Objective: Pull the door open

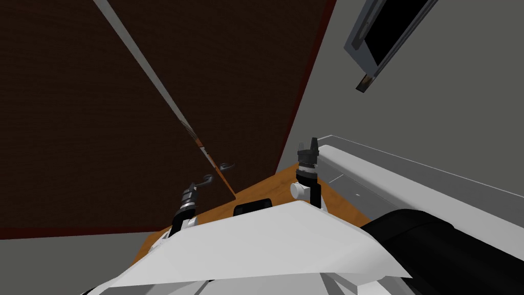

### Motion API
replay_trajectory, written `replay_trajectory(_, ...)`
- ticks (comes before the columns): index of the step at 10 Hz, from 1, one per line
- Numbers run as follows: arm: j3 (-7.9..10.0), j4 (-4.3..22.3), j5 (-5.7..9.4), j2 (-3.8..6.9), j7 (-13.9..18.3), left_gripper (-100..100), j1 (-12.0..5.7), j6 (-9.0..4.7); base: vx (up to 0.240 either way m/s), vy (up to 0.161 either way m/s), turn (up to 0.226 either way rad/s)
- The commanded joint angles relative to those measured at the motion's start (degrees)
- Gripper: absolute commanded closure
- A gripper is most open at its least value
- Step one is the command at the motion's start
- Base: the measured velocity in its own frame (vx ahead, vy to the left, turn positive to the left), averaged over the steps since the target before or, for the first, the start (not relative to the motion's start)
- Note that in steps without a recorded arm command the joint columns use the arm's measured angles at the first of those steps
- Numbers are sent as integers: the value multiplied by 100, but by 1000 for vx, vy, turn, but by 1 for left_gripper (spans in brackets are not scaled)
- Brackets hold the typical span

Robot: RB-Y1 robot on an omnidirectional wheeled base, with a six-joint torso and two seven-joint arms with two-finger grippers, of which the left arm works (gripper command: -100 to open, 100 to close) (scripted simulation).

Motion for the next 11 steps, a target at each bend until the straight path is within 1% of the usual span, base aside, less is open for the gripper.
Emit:
replay_trajectory(1, 49, -216, 29, 46, -17, 100, 82, 116, 0, 0, 0)
replay_trajectory(2, 74, -182, 38, 169, 50, 100, 198, 95, -114, -34, -26)
replay_trajectory(3, 61, -180, 28, 200, 83, 100, 225, 82, -162, -40, -51)
replay_trajectory(5, -23, -196, -26, 257, 191, 100, 264, 34, -178, -25, -71)
replay_trajectory(6, -111, -221, -79, 267, 269, 100, 260, -3, -185, 5, -140)
replay_trajectory(7, -242, -264, -157, 253, 364, 100, 229, -51, -181, 39, -207)
replay_trajectory(8, -242, -218, -157, 253, 364, 100, 229, -51, -130, 45, -93)
replay_trajectory(9, -376, -311, -235, 225, 451, 100, 184, -95, -115, 48, -152)
replay_trajectory(11, -376, -311, -235, 225, 451, 100, 184, -95, -52, 41, -38)
